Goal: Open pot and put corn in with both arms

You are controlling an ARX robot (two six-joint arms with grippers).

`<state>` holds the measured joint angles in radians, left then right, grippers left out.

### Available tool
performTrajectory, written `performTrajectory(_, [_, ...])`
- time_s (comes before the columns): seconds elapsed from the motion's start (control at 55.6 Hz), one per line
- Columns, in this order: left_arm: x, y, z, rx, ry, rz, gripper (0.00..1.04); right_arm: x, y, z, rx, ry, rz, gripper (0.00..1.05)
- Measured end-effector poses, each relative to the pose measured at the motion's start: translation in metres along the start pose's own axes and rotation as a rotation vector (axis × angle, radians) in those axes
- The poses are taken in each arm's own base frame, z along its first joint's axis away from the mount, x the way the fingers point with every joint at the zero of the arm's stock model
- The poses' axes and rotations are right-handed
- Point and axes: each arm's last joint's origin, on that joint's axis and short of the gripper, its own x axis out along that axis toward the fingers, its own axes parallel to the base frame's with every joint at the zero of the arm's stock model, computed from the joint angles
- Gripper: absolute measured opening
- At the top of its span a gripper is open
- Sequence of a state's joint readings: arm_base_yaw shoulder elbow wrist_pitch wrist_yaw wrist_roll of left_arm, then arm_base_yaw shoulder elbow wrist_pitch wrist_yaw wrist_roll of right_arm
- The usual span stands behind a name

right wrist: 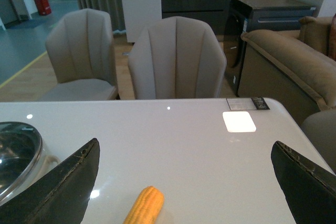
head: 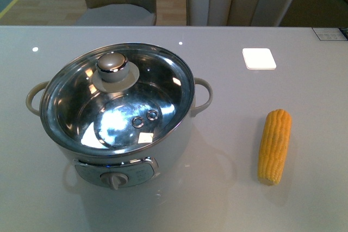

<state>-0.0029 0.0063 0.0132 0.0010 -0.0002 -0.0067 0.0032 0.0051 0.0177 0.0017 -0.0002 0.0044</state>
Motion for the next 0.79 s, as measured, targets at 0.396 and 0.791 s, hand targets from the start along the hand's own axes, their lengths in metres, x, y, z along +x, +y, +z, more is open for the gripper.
performTrajectory(0.396, [0.0000, 0.0000, 0.0000, 0.000, 0.000, 0.000, 0.98, 0.0000, 0.0000, 0.0000, 0.000, 0.000, 0.000, 0.96])
performTrajectory(0.791, [0.0094, -0.0018, 0.0062, -0.080, 0.396, -0.045, 0.98, 0.0000, 0.0000, 0.0000, 0.000, 0.000, 0.000, 0.96])
